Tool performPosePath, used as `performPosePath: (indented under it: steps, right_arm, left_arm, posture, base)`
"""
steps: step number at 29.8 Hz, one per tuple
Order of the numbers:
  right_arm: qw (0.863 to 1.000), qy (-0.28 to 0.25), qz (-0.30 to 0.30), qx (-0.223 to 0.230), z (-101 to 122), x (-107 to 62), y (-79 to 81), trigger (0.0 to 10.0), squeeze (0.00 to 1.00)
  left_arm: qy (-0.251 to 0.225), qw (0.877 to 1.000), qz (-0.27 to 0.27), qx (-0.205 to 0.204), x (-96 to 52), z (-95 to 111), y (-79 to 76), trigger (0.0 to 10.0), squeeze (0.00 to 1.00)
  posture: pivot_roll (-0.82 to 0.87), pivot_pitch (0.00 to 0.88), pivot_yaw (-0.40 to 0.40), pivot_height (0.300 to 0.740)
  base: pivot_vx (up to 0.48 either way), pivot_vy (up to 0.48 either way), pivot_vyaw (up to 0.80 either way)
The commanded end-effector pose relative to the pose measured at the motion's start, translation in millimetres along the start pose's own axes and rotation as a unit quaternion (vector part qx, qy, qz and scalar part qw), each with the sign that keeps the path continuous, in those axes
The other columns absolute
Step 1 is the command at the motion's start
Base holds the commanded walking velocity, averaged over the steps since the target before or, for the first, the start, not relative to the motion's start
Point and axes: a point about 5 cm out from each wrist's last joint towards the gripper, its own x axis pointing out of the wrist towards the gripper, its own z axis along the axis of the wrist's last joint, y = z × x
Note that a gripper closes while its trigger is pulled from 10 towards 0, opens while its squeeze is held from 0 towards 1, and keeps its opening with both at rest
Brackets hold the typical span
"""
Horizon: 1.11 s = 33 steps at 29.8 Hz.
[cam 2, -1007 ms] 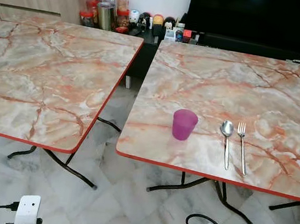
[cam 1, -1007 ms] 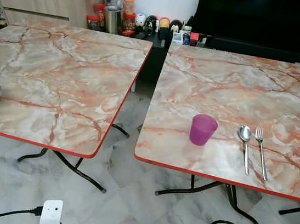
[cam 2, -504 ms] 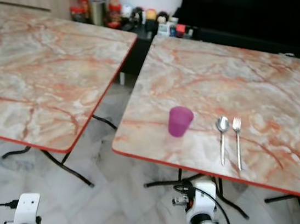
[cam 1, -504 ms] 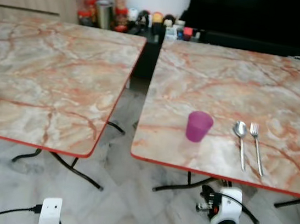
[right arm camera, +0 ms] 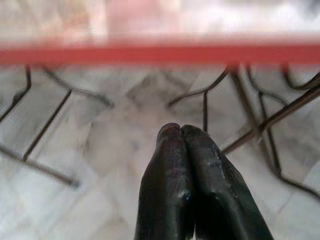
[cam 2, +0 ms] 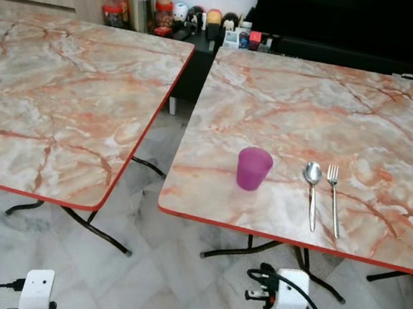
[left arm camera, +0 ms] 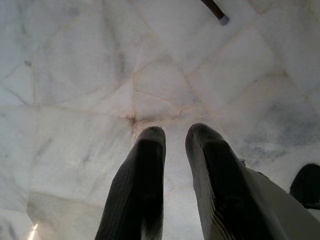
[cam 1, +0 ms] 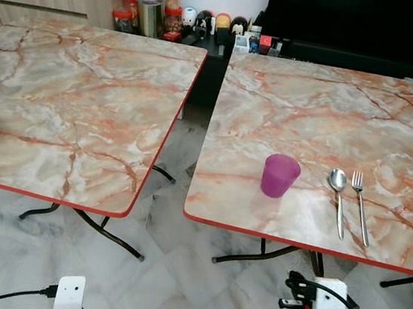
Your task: Setting the table
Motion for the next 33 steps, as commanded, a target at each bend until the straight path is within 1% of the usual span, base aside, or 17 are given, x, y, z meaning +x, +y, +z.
performPosePath:
  steps: [1,2,5,6,7,9,10,14,16,17,18,22,23,24,27,29,33]
  right_arm:
    - [0.999,-0.043,-0.010,-0.004,27.0,1.6,-5.1,10.0,0.00]
    - [0.997,-0.074,-0.010,-0.006,49.4,2.2,-4.6,10.0,0.00]
    - [0.993,-0.122,0.005,-0.007,88.6,8.9,1.5,10.0,0.00]
    - [0.989,-0.144,0.016,-0.010,108.8,15.2,7.2,10.0,0.00]
    - [0.989,-0.144,0.016,-0.010,108.8,15.2,7.2,10.0,0.00]
    - [0.987,-0.159,0.026,-0.009,127.0,22.8,13.7,10.0,0.00]
    - [0.982,-0.181,0.044,-0.001,154.0,38.2,26.8,10.0,0.00]
    - [0.982,-0.180,0.053,-0.029,183.5,61.6,42.0,10.0,0.00]
    - [0.984,-0.171,0.036,-0.016,198.1,80.4,44.5,10.0,0.00]
    - [0.984,-0.171,0.036,-0.016,198.1,80.4,44.5,10.0,0.00]
    - [0.986,-0.162,0.028,-0.012,205.8,89.5,46.0,10.0,0.00]
    - [0.986,-0.161,0.031,-0.009,224.9,101.4,54.8,10.0,0.00]
    - [0.986,-0.161,0.031,-0.009,224.9,101.4,54.8,10.0,0.00]
    - [0.985,-0.168,0.033,0.006,227.8,102.0,57.8,10.0,0.00]
    - [0.986,-0.161,0.030,0.012,225.8,103.1,61.1,10.0,0.00]
    - [0.986,-0.163,0.043,0.017,220.8,102.0,68.3,10.0,0.00]
    - [0.986,-0.158,0.047,0.025,215.6,101.4,72.7,10.0,0.00]
  left_arm:
    - [0.003,1.000,0.005,-0.002,0.0,-1.4,3.2,10.0,0.00]
    - [0.003,1.000,0.006,-0.001,0.0,-1.2,3.8,10.0,0.00]
    - [0.001,1.000,0.008,-0.003,0.1,-0.6,4.1,10.0,0.00]
    - [-0.001,1.000,0.008,-0.005,0.2,0.1,3.8,10.0,0.00]
    - [-0.001,1.000,0.008,-0.005,0.2,0.1,3.8,10.0,0.00]
    - [-0.002,1.000,0.007,-0.006,0.3,0.9,3.2,10.0,0.00]
    - [-0.003,1.000,0.007,-0.008,0.4,1.7,2.2,10.0,0.00]
    - [-0.004,1.000,0.007,-0.011,0.5,2.4,1.5,10.0,0.00]
    - [-0.005,1.000,0.007,-0.013,0.4,2.4,1.1,10.0,0.00]
    - [-0.005,1.000,0.007,-0.013,0.4,2.4,1.1,10.0,0.00]
    - [-0.006,1.000,0.006,-0.014,0.2,2.2,0.5,10.0,0.00]
    - [-0.006,1.000,0.008,-0.018,0.0,1.3,1.2,10.0,0.00]
    - [-0.006,1.000,0.008,-0.018,0.0,1.3,1.2,10.0,0.00]
    - [-0.006,1.000,0.008,-0.017,-0.2,0.3,2.1,10.0,0.00]
    - [-0.004,1.000,0.009,-0.016,-0.4,-1.1,2.9,10.0,0.00]
    - [-0.002,1.000,0.008,-0.013,-0.6,-2.1,3.0,10.0,0.00]
    - [-0.002,1.000,0.007,-0.011,-0.6,-2.5,3.5,10.0,0.00]
  posture:
    - [-0.06,0.030,-0.021,0.740]
    - [-0.06,0.030,-0.021,0.740]
    - [-0.06,0.028,-0.021,0.740]
    - [-0.06,0.028,-0.021,0.740]
    - [-0.06,0.028,-0.021,0.740]
    - [-0.06,0.019,-0.023,0.740]
    - [-0.06,0.016,-0.023,0.740]
    - [-0.05,0.013,-0.021,0.740]
    - [-0.05,0.012,-0.023,0.740]
    - [-0.05,0.012,-0.023,0.740]
    - [-0.03,0.011,-0.029,0.740]
    - [-0.03,0.008,-0.033,0.740]
    - [-0.03,0.008,-0.033,0.740]
    - [-0.02,0.007,-0.032,0.740]
    - [-0.02,0.007,-0.030,0.740]
    - [-0.02,0.005,-0.027,0.740]
    - [-0.02,0.001,-0.021,0.740]
  base:
    - [0.000,0.000,0.00]
    - [0.000,0.000,0.00]
    - [0.000,0.000,0.00]
    - [0.000,0.000,0.00]
    - [0.000,0.000,0.00]
    - [0.000,0.000,0.00]
    - [0.000,0.000,0.00]
    - [0.000,0.000,0.00]
    - [0.000,0.000,0.00]
    - [0.000,0.000,0.00]
    - [0.240,0.000,0.00]
    - [0.254,0.000,0.00]
    - [0.259,0.000,0.00]
    - [0.262,0.000,-0.44]
    - [0.259,0.000,-0.63]
    - [0.261,0.000,0.00]
    - [0.262,0.000,0.00]
